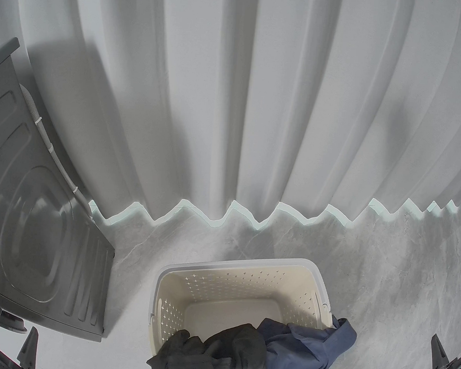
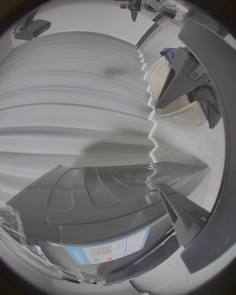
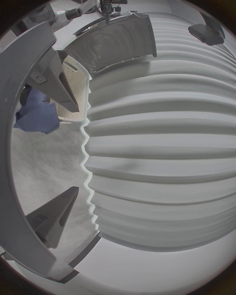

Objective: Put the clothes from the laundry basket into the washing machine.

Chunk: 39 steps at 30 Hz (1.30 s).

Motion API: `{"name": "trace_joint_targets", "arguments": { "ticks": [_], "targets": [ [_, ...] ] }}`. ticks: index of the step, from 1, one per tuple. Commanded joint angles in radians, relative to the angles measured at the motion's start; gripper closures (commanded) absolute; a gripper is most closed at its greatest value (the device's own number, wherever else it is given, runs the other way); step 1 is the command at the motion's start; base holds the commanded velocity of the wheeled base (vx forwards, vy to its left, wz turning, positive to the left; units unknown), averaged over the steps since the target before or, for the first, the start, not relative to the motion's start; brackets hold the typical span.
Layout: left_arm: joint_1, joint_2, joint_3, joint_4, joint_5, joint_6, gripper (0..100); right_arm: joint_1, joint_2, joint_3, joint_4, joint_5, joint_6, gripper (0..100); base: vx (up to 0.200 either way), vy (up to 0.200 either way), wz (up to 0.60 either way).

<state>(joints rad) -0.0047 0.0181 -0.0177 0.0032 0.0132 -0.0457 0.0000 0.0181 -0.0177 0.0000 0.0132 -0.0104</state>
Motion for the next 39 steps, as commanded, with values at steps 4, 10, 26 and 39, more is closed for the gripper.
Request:
{"name": "trace_joint_targets", "arguments": {
  "ticks": [4, 10, 26, 39],
  "targets": [
    [0.000, -0.015, 0.015, 0.000, 0.001, 0.000, 0, 0.000, -0.017, 0.018, 0.000, 0.001, 0.000, 0, 0.000, 0.000, 0.00],
    [0.000, -0.010, 0.015, 0.001, 0.001, 0.000, 0, 0.000, -0.017, 0.018, 0.000, 0.001, 0.000, 0, 0.200, 0.000, 0.00],
    [0.000, -0.013, 0.015, 0.001, 0.001, -0.002, 0, 0.000, -0.017, 0.018, 0.000, 0.001, 0.000, 0, 0.038, 0.000, 0.00],
    [0.000, -0.013, 0.015, 0.001, 0.001, 0.000, 0, 0.000, -0.017, 0.018, 0.000, 0.001, 0.000, 0, 0.123, 0.000, 0.00]
  ]
}}
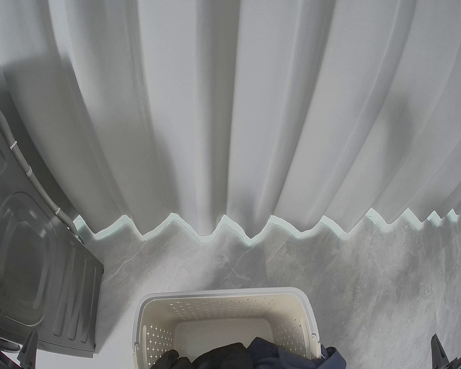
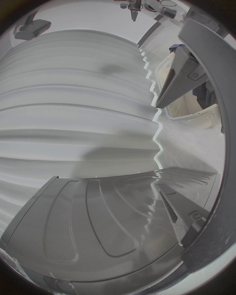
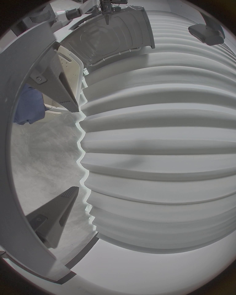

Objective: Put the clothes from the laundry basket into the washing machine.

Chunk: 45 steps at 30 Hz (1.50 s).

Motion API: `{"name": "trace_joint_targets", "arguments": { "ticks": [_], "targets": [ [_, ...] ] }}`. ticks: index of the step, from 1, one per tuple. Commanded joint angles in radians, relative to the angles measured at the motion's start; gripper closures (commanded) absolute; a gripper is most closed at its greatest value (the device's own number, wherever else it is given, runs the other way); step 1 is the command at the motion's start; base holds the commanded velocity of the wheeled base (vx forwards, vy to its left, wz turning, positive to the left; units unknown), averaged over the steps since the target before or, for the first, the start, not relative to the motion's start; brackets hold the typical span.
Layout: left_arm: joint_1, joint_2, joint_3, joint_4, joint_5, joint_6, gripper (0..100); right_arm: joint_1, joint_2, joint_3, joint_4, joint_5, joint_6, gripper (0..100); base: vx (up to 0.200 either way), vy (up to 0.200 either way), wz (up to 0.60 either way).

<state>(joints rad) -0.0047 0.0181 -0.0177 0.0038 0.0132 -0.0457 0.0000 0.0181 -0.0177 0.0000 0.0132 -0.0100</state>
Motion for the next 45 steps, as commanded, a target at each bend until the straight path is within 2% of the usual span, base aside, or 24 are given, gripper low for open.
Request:
{"name": "trace_joint_targets", "arguments": {
  "ticks": [1, 40, 45],
  "targets": [
    [0.000, -0.013, 0.015, -0.001, 0.001, 0.000, 0, 0.000, -0.017, 0.018, 0.000, 0.001, -0.001, 0, 0.200, 0.000, 0.00],
    [0.000, -0.013, 0.015, -0.001, 0.001, 0.001, 0, 0.000, -0.017, 0.018, 0.000, 0.001, -0.001, 0, 0.000, 0.000, 0.00],
    [0.000, -0.013, 0.015, -0.001, 0.001, 0.001, 0, 0.000, -0.017, 0.018, 0.000, 0.001, -0.001, 0, -0.200, 0.000, 0.00]
  ]
}}
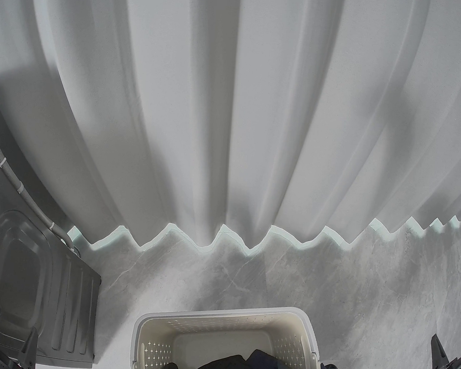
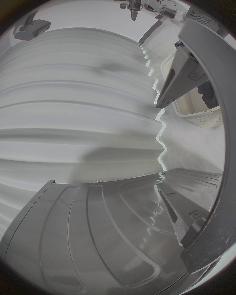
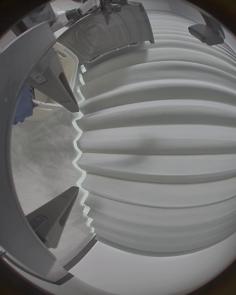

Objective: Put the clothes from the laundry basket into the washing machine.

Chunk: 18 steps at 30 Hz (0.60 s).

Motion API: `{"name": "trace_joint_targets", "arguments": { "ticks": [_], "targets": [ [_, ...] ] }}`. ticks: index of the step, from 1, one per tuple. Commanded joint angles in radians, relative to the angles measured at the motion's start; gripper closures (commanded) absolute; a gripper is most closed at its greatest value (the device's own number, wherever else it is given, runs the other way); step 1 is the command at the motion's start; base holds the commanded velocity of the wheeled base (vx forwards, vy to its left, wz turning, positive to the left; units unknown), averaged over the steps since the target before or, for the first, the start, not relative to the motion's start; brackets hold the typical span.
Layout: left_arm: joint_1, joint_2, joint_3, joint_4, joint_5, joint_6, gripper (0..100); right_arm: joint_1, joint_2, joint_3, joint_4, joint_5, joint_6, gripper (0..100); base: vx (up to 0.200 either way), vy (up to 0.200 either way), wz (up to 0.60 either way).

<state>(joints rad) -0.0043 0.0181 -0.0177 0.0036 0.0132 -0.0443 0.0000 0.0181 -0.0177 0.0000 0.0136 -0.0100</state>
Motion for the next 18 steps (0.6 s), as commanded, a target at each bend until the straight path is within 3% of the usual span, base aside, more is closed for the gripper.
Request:
{"name": "trace_joint_targets", "arguments": {
  "ticks": [1, 18],
  "targets": [
    [0.000, -0.013, 0.015, -0.001, 0.001, 0.000, 0, 0.000, -0.017, 0.018, 0.000, 0.000, -0.001, 0, -0.200, 0.000, 0.00],
    [0.000, -0.013, 0.015, -0.001, 0.001, 0.000, 0, 0.000, -0.017, 0.018, 0.000, 0.000, -0.001, 0, -0.200, 0.000, 0.00]
  ]
}}
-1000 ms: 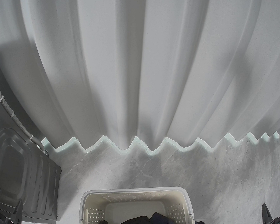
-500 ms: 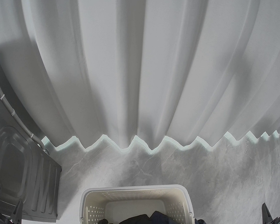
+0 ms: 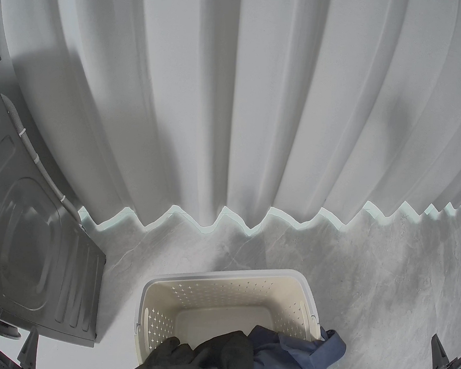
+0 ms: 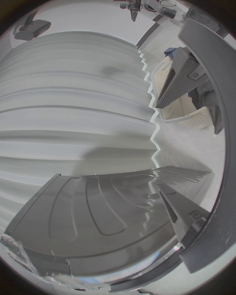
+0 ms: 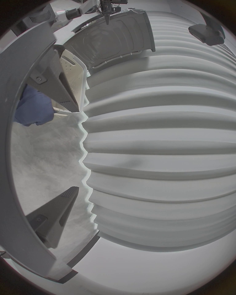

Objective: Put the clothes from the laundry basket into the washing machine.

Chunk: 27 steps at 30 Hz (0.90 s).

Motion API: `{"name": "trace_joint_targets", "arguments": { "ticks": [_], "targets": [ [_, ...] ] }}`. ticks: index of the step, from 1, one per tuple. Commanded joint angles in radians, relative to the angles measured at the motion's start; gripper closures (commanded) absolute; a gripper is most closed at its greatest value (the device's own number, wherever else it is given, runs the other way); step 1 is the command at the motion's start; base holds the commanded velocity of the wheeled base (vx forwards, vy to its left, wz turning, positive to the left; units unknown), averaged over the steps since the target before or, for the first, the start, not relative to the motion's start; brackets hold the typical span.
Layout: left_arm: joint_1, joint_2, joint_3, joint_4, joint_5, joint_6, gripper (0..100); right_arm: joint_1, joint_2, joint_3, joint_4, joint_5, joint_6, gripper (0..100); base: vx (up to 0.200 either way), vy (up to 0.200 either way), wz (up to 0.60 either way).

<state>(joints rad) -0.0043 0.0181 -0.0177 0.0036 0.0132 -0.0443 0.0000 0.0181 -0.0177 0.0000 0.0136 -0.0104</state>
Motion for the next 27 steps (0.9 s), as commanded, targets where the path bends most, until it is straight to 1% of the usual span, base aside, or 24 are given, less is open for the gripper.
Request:
{"name": "trace_joint_targets", "arguments": {
  "ticks": [1, 27],
  "targets": [
    [0.000, -0.013, 0.015, 0.001, 0.001, 0.000, 0, 0.000, -0.017, 0.018, 0.000, 0.000, 0.000, 0, -0.200, 0.000, 0.00],
    [0.000, -0.013, 0.015, 0.001, 0.001, 0.000, 0, 0.000, -0.017, 0.018, 0.000, 0.000, 0.000, 0, -0.200, 0.000, 0.00]
  ]
}}
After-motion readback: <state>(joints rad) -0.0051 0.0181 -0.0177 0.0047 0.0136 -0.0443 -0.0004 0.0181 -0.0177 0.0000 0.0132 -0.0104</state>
